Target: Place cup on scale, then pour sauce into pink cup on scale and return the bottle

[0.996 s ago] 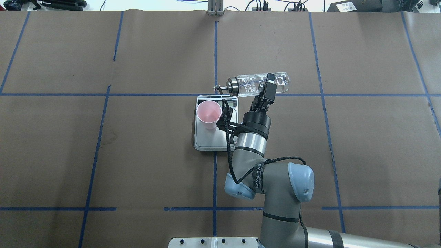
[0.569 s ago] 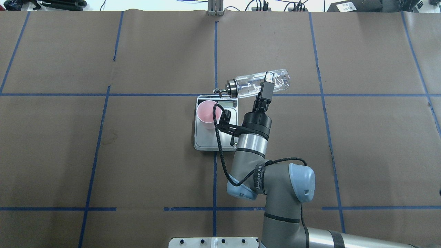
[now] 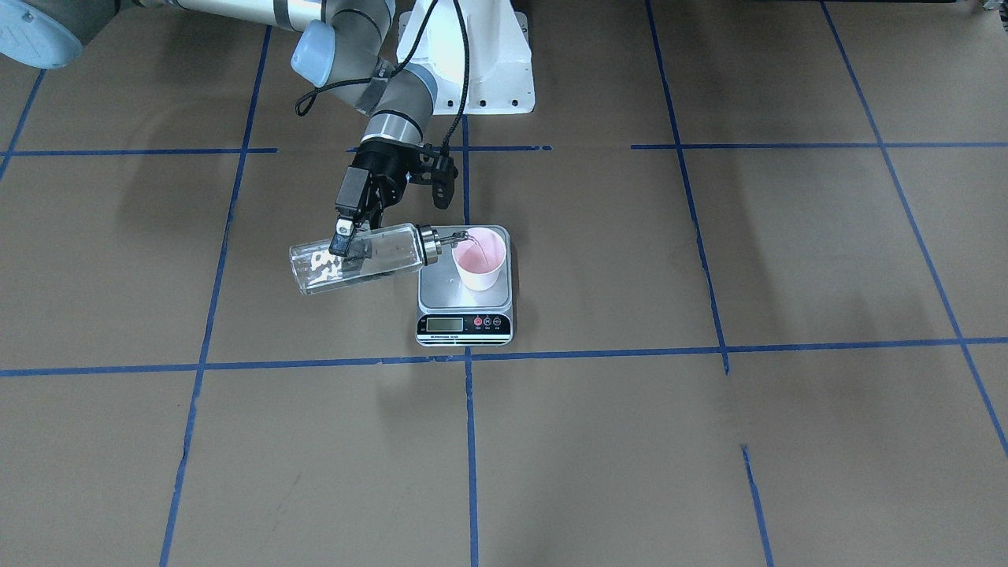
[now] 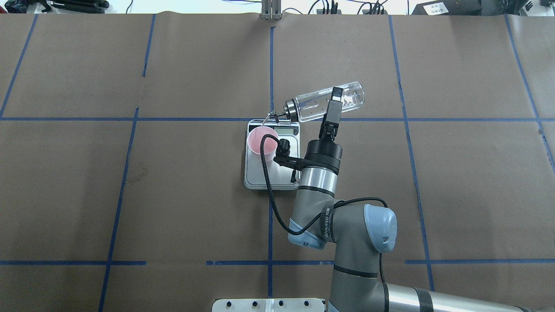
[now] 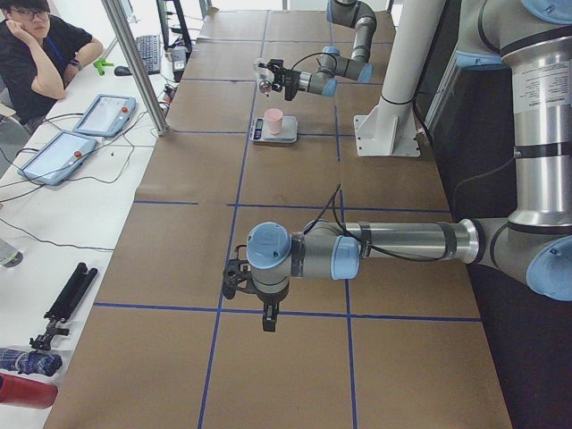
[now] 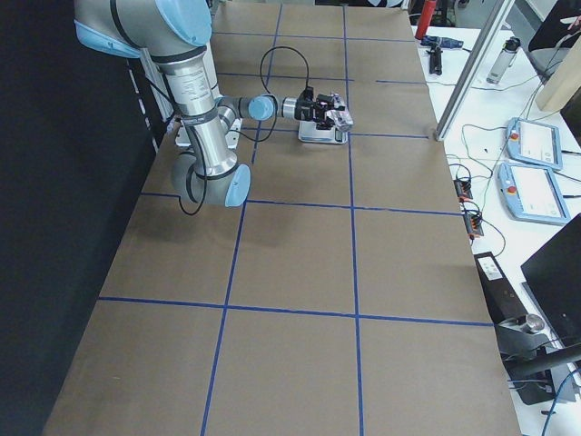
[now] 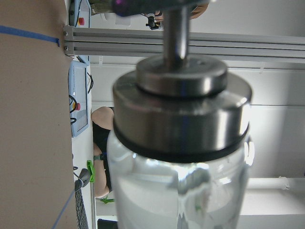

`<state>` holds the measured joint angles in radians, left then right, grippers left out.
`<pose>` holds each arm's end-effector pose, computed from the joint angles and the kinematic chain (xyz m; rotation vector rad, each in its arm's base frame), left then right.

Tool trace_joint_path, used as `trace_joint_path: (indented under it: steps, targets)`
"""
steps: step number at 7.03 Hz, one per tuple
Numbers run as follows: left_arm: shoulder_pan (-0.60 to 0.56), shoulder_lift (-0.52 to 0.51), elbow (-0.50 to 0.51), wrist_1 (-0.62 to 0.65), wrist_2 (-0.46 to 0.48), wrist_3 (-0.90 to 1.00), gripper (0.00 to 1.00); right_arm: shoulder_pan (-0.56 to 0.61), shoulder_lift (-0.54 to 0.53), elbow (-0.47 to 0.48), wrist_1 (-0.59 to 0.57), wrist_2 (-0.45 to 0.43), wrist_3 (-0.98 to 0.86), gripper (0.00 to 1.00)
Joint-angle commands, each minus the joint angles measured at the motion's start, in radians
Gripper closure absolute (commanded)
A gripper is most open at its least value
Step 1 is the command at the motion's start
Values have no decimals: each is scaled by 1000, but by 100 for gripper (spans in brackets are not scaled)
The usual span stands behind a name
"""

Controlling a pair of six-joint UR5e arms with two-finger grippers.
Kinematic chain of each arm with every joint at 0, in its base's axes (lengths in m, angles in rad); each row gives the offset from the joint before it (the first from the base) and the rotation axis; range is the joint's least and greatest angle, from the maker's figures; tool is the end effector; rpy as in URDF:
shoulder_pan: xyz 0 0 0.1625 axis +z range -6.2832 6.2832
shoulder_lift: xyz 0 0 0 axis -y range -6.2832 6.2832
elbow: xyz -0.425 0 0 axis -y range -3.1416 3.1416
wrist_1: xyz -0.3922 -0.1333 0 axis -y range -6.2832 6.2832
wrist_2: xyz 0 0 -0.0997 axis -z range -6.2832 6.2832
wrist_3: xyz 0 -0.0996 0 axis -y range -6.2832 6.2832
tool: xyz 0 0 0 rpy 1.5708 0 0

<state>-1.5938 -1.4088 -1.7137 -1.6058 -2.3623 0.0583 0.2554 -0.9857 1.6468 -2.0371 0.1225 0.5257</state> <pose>-0.0722 -0.4228 0.6578 0.0472 0.7903 0.0397 -0.5649 -0.3874 0.2686 1.2609 0.7562 -0.5038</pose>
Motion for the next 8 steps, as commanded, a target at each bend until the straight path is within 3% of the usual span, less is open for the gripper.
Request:
trace_joint_path:
  steps: [1,8]
  targets:
    - [0,1,6,0,0,0,0,1,-8,-1,0,-17,-7,100]
    - [0,-1,6,0,-2,2,0,4,-25,2,0,-24,-7,100]
